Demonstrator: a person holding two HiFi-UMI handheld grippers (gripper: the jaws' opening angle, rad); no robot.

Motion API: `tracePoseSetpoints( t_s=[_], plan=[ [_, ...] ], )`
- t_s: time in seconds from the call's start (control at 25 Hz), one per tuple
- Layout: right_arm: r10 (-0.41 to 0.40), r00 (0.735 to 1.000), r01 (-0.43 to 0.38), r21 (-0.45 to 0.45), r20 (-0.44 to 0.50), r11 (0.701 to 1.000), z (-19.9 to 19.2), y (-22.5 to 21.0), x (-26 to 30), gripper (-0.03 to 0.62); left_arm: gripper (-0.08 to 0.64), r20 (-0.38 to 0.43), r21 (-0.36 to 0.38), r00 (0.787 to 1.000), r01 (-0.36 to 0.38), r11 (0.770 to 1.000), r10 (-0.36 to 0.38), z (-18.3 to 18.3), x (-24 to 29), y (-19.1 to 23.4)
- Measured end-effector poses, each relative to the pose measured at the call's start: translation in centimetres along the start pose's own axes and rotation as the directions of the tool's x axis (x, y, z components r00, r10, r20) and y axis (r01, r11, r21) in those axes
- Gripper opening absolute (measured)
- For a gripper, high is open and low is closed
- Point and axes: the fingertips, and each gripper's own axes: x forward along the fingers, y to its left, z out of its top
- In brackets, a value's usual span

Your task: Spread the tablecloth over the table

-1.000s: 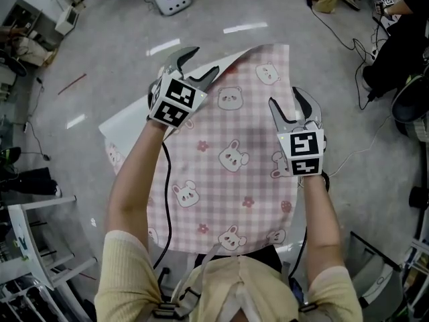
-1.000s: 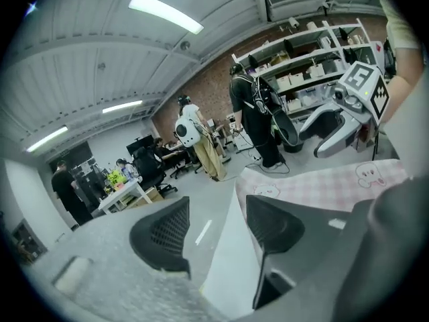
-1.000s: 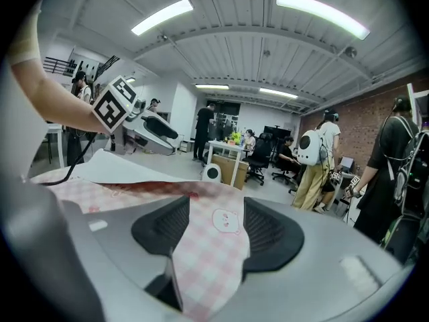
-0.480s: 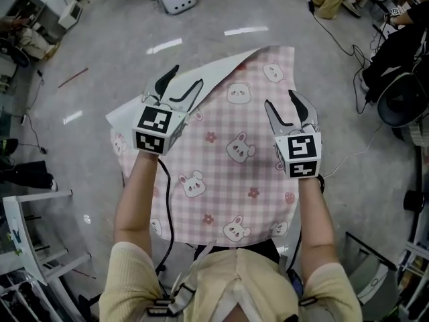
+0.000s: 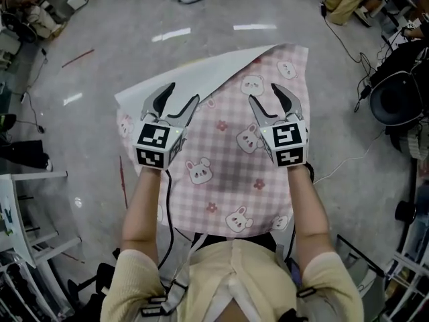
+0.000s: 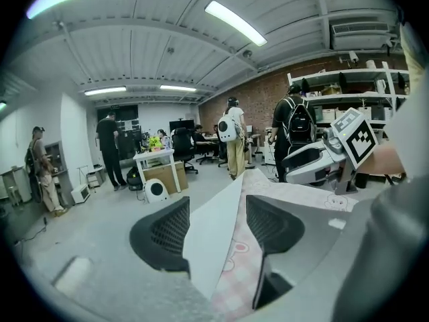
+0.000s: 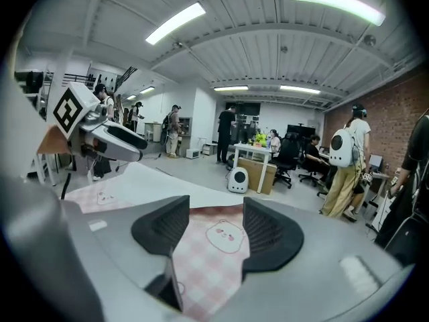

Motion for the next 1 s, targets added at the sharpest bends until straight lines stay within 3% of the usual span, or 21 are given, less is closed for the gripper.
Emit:
tracePoseSetpoints(
  t_s=[0.32, 0.6, 0.76, 1.0],
  plan=[
    [0.133, 0.988, -0.136, -0.027, -0.083, 0.990, -1.6, 5.4, 3.4, 0.247, 0.278, -0.060, -0.066, 0.997, -0.059, 0.996, 0.055, -4.8, -3.1, 0.9],
    [0.227, 0.959, -0.232, -0.010, -0.170, 0.973, -3.5, 8.6, 6.5, 0.247, 0.278, -0.145, -0.121, 0.985, -0.116, 0.986, 0.098, -9.6, -5.5, 1.4],
    [0.247, 0.945, -0.253, 0.000, -0.216, 0.967, -4.6, 9.1, 8.6, 0.245, 0.278, -0.193, -0.101, 0.974, -0.141, 0.985, 0.119, -12.3, -6.1, 1.0],
    [0.276, 0.922, -0.284, 0.011, -0.271, 0.959, -5.3, 9.9, 10.8, 0.244, 0.278, -0.208, -0.138, 0.971, -0.150, 0.979, 0.119, -14.2, -6.5, 0.4]
  ],
)
